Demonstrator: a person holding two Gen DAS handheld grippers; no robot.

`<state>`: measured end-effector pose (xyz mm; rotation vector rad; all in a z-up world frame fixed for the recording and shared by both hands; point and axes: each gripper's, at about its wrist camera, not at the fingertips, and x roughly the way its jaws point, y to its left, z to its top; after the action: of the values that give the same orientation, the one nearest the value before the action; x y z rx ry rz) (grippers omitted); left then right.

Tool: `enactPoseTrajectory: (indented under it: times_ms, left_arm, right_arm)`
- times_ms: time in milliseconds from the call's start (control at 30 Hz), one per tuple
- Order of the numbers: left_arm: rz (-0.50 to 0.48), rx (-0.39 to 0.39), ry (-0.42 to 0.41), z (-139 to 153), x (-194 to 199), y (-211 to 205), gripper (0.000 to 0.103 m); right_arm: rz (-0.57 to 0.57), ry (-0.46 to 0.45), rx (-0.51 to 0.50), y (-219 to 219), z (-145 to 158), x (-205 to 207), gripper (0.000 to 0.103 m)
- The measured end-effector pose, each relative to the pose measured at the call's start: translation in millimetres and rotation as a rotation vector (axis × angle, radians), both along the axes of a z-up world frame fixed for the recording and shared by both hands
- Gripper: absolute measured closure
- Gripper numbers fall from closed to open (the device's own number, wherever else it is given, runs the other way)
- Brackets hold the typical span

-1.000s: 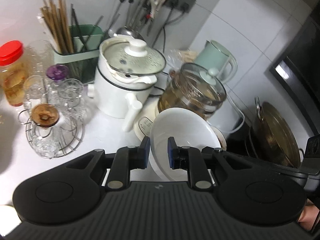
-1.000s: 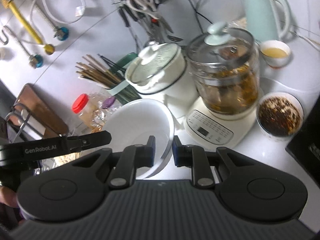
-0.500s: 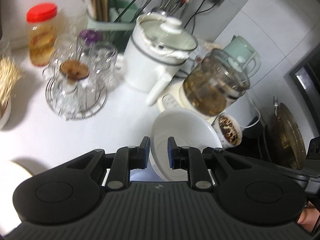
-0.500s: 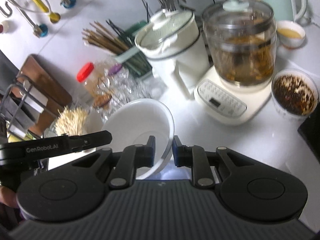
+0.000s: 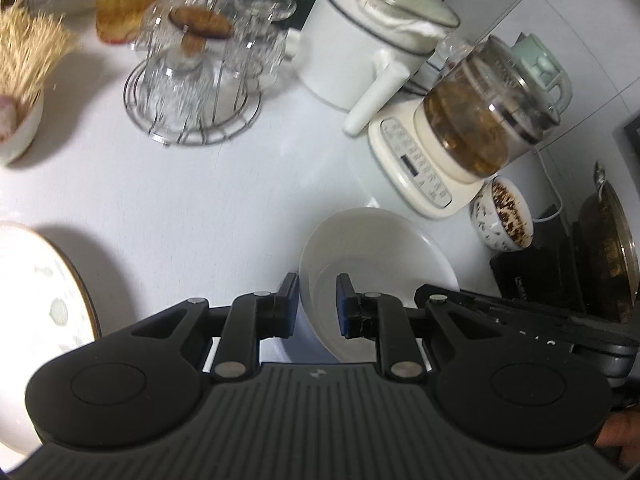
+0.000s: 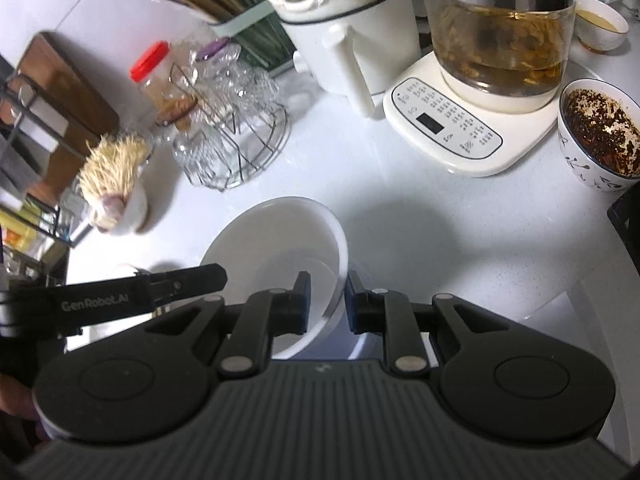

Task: Organize plates and bowls

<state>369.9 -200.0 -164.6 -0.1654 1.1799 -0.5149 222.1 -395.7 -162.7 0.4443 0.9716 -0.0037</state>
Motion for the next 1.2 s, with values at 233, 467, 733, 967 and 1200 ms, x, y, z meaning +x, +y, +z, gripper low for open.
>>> enactPoseTrajectory:
  times_ms: [233, 467, 733, 967, 1200]
  left_arm:
    - [0.015, 0.005, 0.036, -13.6, -4.4, -0.5, 0.082]
    - [0.040, -0.006, 0.009, -3.5, -8.2, 3.4, 0.082]
    - [0.060, 0.028, -0.014, 2.8, -10.5, 4.7, 0.049]
    - [0.067, 0.021, 0.001, -3.6, -5.9, 5.6, 0.049]
    - [0.074, 0.024, 0.011, -18.4, -4.3, -0.2, 0.049]
  right_arm:
    - [0.045, 0.042, -0.019, -0.7, -11.2, 4.6, 0.081]
    - [0.052, 0.029, -0.005, -2.8, -3.2, 3.3, 0.080]
    - [-0.008, 0.007, 0.040, -20.4, 5.3, -5.1, 0.044]
    - [-0.014, -0.033, 0.048, -27.8, 7.1, -4.5, 0.044]
    - [-0.015, -0.019, 0.073, -26.5, -12.8, -1.0, 0.044]
